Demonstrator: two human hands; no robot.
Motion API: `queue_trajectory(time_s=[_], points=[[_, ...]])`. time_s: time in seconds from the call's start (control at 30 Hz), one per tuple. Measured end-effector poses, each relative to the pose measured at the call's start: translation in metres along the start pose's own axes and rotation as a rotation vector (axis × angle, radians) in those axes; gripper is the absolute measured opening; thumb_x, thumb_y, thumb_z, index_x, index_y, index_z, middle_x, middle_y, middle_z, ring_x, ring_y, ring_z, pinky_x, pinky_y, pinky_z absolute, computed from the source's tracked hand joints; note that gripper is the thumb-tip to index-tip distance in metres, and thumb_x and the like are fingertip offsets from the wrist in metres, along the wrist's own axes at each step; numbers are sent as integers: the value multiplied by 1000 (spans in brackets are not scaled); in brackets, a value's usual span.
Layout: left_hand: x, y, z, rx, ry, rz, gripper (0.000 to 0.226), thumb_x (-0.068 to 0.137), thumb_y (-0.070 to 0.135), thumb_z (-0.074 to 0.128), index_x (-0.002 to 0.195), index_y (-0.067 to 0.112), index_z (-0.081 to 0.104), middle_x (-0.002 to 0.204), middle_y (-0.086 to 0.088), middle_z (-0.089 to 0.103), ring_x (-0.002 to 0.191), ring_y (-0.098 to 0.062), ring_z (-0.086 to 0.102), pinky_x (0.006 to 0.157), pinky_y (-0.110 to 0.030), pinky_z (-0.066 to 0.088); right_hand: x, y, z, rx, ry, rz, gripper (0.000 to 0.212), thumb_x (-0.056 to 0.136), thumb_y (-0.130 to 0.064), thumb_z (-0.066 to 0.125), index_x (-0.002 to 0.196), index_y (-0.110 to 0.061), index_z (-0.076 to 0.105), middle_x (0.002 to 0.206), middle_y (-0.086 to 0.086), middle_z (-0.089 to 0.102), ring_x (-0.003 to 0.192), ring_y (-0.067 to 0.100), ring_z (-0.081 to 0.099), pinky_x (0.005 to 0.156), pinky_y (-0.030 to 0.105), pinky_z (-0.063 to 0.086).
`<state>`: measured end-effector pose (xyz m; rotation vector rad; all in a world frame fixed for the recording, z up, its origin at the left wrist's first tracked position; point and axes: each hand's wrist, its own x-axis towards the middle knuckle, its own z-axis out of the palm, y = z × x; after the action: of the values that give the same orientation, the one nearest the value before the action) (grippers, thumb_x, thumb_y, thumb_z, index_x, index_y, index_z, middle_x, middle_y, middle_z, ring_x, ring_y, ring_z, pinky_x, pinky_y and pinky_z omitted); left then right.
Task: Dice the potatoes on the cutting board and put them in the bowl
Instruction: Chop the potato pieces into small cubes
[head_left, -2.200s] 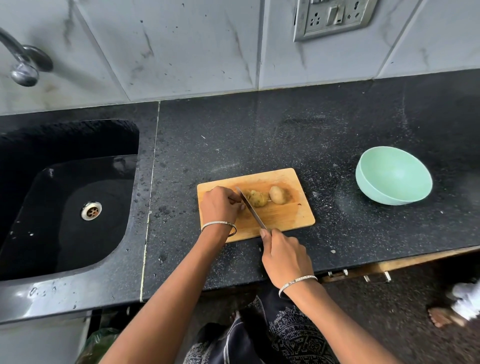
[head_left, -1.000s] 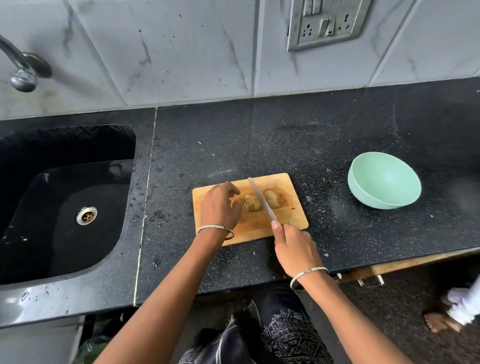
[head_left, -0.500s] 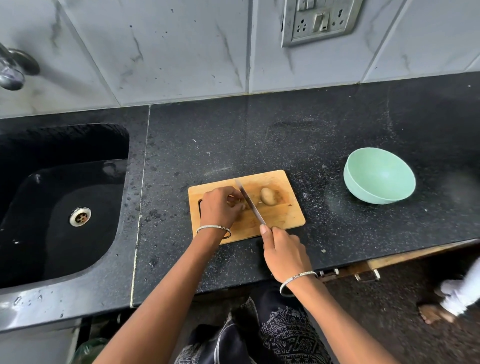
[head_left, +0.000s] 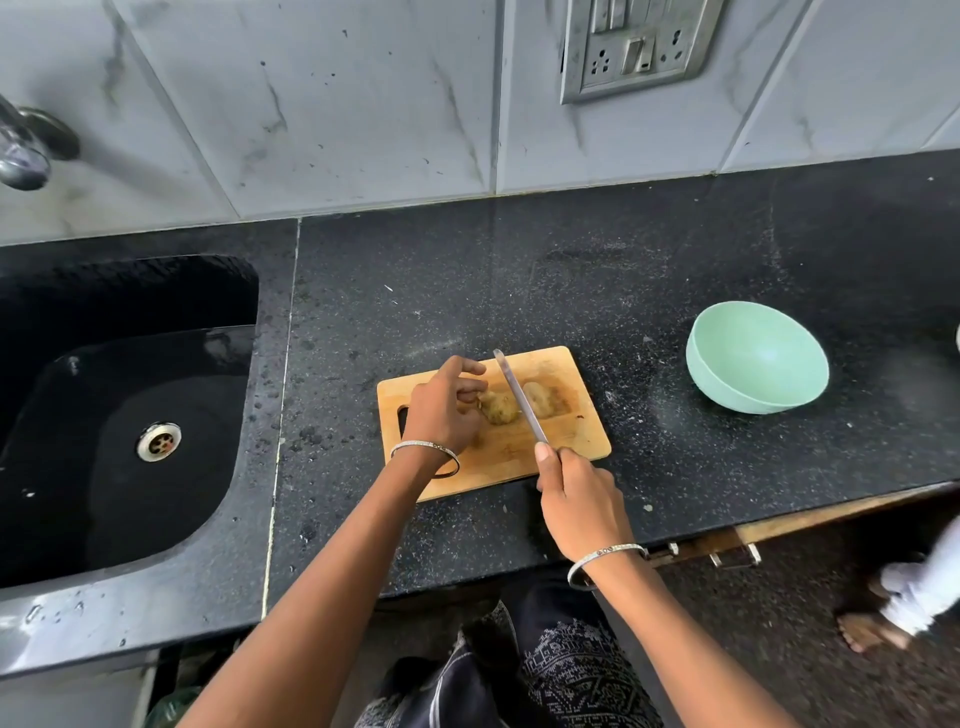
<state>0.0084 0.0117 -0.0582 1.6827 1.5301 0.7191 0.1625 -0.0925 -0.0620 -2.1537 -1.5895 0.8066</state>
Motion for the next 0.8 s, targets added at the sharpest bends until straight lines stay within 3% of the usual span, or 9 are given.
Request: queue_trajectory(time_s=[0.23,0.4,0.63,0.8], points=[[14,3,-1,68,-40,-1,37,82,-7,51,106,19,60,97,2,74,92,-5,67,68,-1,45,2,1,-1,0,21,-10,51,100,-54,21,88,-20,58,85,1,67,80,28,62,74,42,49],[19,3,0,156,-55,47,37,82,-8,56,106,20,62,97,3,73,91,-6,68,84,-17,50,2,1,-1,-2,16,-8,50,101,-53,23,86,-20,58,82,1,66,79,29,62,73,41,48],[17,-1,-7,198,-7,37,29,75,1,72,100,16,72,89,3,73,79,-8,67,82,-26,55,-1,0,0,-25,-4,-20,52,98,-58,20,86,-23,56,86,1,66,82,31,62,72,42,48],[8,5,-6,217,-54,-47,42,65,18,86,104,16,71,81,4,69,78,-15,67,78,-32,56,-7,-5,2,-62,-56,-10,47,100,-56,21,84,-22,51,83,6,60,87,37,60,67,41,40]])
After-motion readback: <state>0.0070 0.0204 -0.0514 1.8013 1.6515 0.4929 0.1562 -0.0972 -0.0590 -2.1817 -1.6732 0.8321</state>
